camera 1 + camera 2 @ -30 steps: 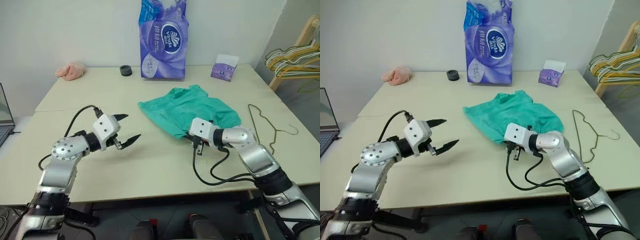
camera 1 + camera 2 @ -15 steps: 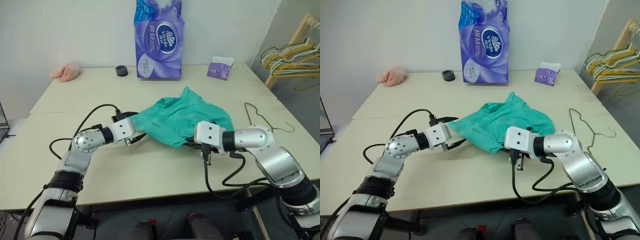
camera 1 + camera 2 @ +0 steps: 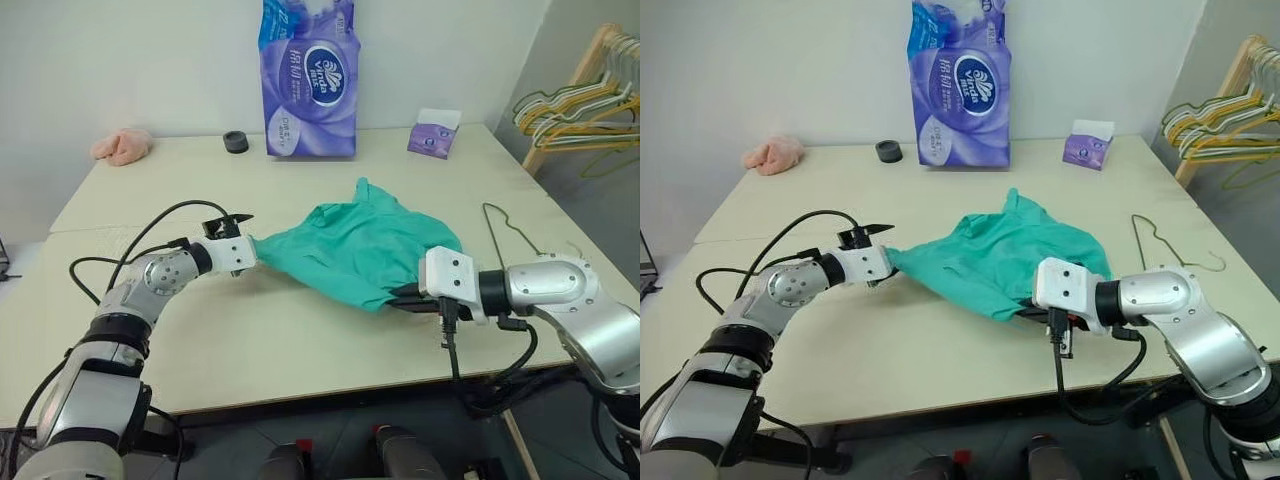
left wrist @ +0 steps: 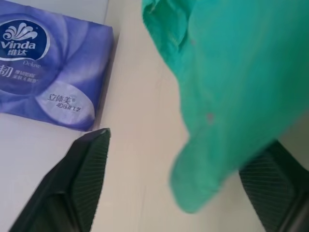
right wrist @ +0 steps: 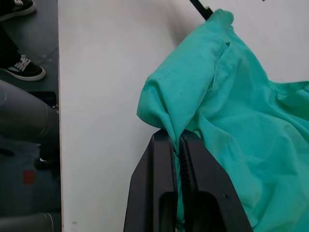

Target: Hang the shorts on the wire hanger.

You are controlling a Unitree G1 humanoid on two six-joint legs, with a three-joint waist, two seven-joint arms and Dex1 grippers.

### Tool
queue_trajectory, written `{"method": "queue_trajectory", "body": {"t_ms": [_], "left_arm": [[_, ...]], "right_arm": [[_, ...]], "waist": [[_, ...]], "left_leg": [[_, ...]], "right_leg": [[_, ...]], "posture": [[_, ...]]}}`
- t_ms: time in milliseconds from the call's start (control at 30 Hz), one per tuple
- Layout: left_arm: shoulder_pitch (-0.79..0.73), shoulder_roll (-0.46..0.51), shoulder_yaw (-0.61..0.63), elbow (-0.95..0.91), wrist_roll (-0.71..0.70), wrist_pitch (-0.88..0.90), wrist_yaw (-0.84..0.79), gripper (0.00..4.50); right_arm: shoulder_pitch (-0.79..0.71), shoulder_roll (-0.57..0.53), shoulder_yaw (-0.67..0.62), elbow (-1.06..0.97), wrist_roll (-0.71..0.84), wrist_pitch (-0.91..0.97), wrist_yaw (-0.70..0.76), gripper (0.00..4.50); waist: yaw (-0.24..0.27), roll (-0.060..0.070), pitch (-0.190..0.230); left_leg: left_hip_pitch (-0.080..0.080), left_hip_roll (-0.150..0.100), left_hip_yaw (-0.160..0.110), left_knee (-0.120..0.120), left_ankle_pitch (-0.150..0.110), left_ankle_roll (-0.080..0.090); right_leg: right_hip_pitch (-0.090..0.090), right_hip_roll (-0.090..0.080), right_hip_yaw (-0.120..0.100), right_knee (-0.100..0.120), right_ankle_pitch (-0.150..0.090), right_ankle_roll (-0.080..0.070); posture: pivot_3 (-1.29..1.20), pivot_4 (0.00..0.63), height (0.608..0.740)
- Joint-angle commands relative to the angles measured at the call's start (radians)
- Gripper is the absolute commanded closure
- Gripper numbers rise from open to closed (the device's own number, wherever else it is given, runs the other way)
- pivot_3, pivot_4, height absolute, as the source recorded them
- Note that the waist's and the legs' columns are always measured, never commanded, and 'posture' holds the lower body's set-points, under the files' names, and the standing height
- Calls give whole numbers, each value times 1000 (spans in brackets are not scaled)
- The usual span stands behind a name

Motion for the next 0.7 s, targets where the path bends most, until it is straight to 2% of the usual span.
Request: {"method": "queue_trajectory", "body": {"t_ms": [33, 300, 367, 467, 567, 633, 700], "left_arm": [[-40, 9, -41, 27, 44, -59, 25, 1856], [-47, 9, -123, 51, 77, -169, -26, 4407], [-37, 24, -138, 42, 54, -191, -101, 4462], [7, 63, -148, -13, -42, -185, -327, 4462], [126, 143, -139, -223, -234, -15, -649, 4462], [270, 237, -125, -549, -466, 272, -856, 4462], [385, 335, -121, -855, -650, 529, -981, 4462]], "right_arm": [[-1, -25, -41, -46, 37, -4, 2, 4500], [30, -49, -56, -55, 83, -21, 2, 4500], [57, -84, -63, -44, 86, -49, 37, 4500], [98, -184, -64, 30, 48, -155, 130, 4500], [91, -293, -32, 231, -45, -339, 241, 4500], [-1, -325, 34, 445, -132, -484, 328, 4500], [-149, -302, 109, 675, -209, -587, 406, 4500]], "waist": [[-3, 0, 0], [-27, 0, 0], [-27, 0, 0], [-28, 1, 2], [-28, 3, 3], [-31, 3, 4], [-43, 5, 7]], "left_leg": [[0, 0, 0, 0, 0, 0], [-1, 0, -1, 0, -1, 0], [-1, 0, -1, 0, -1, 0], [-1, 0, 1, 0, -1, 0], [0, 0, 3, 0, -2, 1], [1, 1, 5, 0, -3, 2], [2, 2, 7, 0, -4, 3]], "right_leg": [[0, 0, 0, 0, 0, 0], [0, 0, 1, 0, -1, 1], [0, 0, 1, 0, -1, 1], [0, 0, 0, 0, -1, 2], [0, 0, 2, 0, -1, 2], [0, 0, 2, 0, -2, 1], [0, 0, 4, 0, -2, 0]], "posture": [[-249, 95, 740], [-253, 97, 740], [-246, 98, 740], [-222, 98, 740], [-189, 96, 740], [-151, 95, 740], [-136, 93, 740]]}}
